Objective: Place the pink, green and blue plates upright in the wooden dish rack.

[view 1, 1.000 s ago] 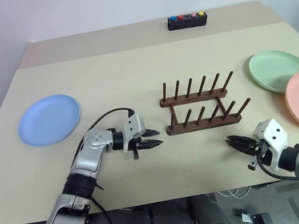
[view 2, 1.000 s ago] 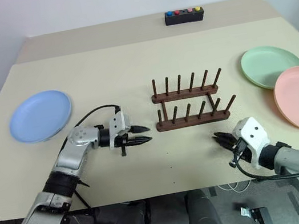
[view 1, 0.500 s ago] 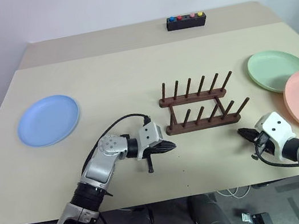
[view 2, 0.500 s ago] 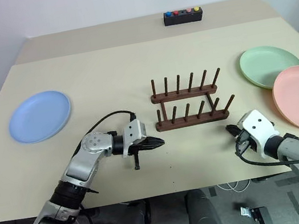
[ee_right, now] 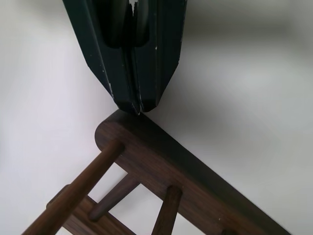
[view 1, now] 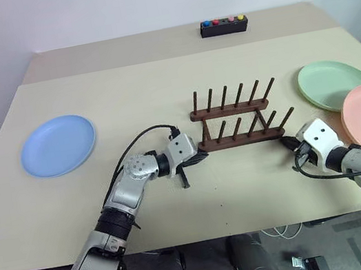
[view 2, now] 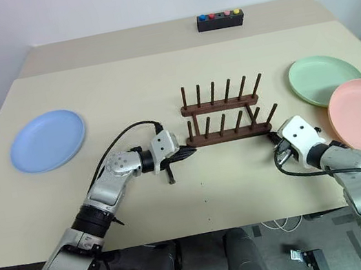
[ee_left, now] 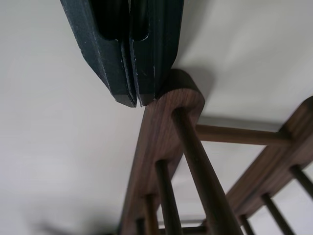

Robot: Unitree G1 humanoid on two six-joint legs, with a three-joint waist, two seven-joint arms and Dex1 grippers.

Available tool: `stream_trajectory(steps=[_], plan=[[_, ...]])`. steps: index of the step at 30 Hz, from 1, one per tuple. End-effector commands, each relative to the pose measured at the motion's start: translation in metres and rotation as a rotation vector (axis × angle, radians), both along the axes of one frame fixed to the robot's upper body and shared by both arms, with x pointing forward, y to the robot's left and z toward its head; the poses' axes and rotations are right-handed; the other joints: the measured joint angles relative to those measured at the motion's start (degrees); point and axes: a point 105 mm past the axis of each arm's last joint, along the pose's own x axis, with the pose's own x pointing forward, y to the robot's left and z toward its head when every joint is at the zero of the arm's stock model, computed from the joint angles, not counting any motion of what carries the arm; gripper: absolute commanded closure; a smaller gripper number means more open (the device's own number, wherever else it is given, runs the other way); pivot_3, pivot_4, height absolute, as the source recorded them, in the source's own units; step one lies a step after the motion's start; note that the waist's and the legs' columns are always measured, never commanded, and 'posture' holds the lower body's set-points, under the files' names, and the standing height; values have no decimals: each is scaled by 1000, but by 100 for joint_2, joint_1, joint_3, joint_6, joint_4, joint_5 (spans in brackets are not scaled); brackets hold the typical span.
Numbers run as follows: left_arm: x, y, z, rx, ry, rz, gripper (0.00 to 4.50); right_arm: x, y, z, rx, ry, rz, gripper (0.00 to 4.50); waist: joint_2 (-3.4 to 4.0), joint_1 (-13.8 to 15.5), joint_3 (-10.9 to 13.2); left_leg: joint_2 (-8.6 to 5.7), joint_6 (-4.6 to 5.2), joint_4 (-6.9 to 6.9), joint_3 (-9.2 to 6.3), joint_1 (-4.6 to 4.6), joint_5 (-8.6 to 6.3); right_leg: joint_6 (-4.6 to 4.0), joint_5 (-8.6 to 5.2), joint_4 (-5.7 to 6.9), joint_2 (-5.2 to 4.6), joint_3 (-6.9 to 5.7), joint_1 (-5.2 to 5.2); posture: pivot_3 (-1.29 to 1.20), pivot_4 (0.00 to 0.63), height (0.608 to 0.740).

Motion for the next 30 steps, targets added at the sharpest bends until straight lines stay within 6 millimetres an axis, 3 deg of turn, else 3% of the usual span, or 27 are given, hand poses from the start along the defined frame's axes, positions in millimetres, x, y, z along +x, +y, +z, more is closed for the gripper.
stream_trajectory(steps=[1,8,16,21,23,26,30], plan=[[10,4,9,-13,-48,29,4468,8,2,-2,-10,-14,6,4500,0,-7,0,0,0,0,0,0,0,0,0,0,0,0,0,0,150,740],[16,3,10,-24,-63,38,4468,24,11,3,-6,-51,21,4500,0,-5,0,0,0,-2,0,5,0,0,0,0,0,0,3,0,150,740],[18,4,10,-27,-74,55,4468,20,11,0,-15,-54,26,4500,1,-2,0,0,0,-2,0,6,0,0,0,0,0,0,5,0,150,740],[5,2,14,-67,-57,12,4468,3,12,15,28,-84,53,4500,1,1,0,0,0,-7,-1,5,0,1,0,0,0,1,2,0,150,740],[-14,-4,22,-118,-33,-56,4468,-18,5,27,39,-64,53,4500,7,2,-1,-1,0,-9,-1,-2,0,1,0,1,-1,1,-3,0,150,740],[-37,-4,28,-163,18,-113,4500,-37,-6,42,44,-52,16,3641,14,19,-3,-1,4,-10,-4,-27,-3,1,0,1,-3,1,-24,0,150,740],[-56,2,23,-159,88,-136,4500,-49,-41,63,-65,-83,-123,1761,14,15,-3,-1,4,0,-2,-21,-2,0,0,1,-1,1,-18,0,150,740]])
